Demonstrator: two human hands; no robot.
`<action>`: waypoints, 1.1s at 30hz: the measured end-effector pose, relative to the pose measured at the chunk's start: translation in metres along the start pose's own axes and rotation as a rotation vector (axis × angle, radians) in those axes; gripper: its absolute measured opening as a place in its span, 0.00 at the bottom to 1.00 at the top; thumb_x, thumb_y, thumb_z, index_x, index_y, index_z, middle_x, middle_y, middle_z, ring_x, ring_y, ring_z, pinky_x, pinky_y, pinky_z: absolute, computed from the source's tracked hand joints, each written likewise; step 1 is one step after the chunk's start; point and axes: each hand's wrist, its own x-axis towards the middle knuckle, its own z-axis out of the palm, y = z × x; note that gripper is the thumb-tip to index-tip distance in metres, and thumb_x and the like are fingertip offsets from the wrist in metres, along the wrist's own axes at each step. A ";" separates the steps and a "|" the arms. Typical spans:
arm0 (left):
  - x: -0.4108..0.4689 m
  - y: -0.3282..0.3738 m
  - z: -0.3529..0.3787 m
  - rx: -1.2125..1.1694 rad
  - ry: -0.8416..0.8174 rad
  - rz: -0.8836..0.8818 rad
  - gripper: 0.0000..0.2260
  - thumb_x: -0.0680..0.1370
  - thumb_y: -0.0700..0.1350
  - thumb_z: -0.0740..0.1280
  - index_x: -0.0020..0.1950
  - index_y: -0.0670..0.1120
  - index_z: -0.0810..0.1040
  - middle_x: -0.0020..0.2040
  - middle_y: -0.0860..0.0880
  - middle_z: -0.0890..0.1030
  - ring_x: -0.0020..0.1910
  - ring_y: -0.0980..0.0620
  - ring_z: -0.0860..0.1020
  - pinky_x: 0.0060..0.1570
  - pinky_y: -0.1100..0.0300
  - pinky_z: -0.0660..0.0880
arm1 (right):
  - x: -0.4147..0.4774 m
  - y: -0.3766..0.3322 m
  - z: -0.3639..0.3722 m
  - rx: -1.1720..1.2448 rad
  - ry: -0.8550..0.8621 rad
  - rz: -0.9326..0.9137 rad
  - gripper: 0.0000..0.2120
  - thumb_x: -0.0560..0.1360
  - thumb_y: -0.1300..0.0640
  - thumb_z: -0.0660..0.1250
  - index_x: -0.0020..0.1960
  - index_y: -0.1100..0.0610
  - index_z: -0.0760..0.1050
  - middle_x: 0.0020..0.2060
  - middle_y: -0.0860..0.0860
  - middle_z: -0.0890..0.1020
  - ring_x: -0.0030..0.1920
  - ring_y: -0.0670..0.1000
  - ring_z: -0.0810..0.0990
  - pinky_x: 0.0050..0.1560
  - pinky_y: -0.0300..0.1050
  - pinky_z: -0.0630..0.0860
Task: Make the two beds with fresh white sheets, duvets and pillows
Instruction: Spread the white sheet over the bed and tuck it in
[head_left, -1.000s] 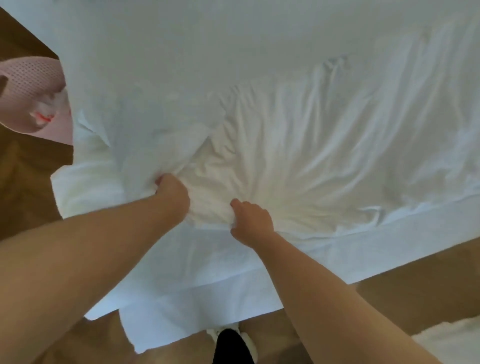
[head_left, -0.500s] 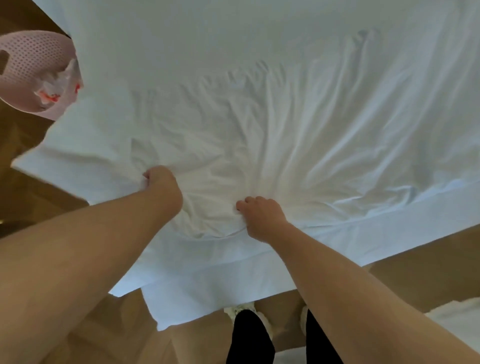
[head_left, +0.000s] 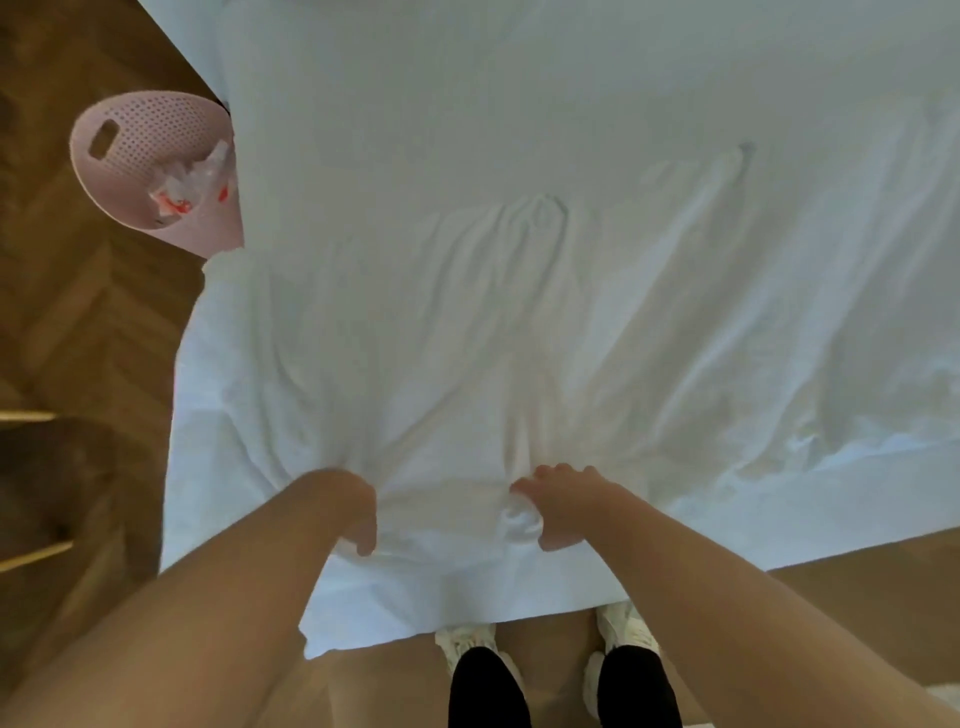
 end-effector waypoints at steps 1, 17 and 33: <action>0.009 -0.006 -0.001 -0.075 0.182 0.014 0.22 0.78 0.53 0.64 0.70 0.46 0.71 0.67 0.46 0.74 0.64 0.46 0.74 0.62 0.54 0.72 | 0.008 0.001 -0.001 0.010 0.058 0.002 0.33 0.75 0.54 0.66 0.77 0.47 0.57 0.70 0.54 0.66 0.70 0.57 0.66 0.68 0.57 0.64; 0.117 -0.164 -0.153 -0.361 1.060 -0.148 0.20 0.81 0.42 0.54 0.73 0.45 0.59 0.69 0.42 0.69 0.71 0.42 0.64 0.69 0.43 0.59 | 0.156 0.007 -0.180 -0.002 0.750 0.183 0.26 0.82 0.49 0.51 0.78 0.48 0.49 0.78 0.52 0.53 0.77 0.60 0.51 0.73 0.63 0.54; 0.149 -0.280 -0.120 -0.388 1.348 -0.196 0.23 0.82 0.56 0.45 0.48 0.47 0.76 0.43 0.42 0.80 0.39 0.41 0.75 0.43 0.51 0.72 | 0.205 0.001 -0.212 -0.014 0.847 0.205 0.29 0.81 0.42 0.48 0.79 0.46 0.45 0.79 0.51 0.48 0.79 0.57 0.44 0.72 0.70 0.47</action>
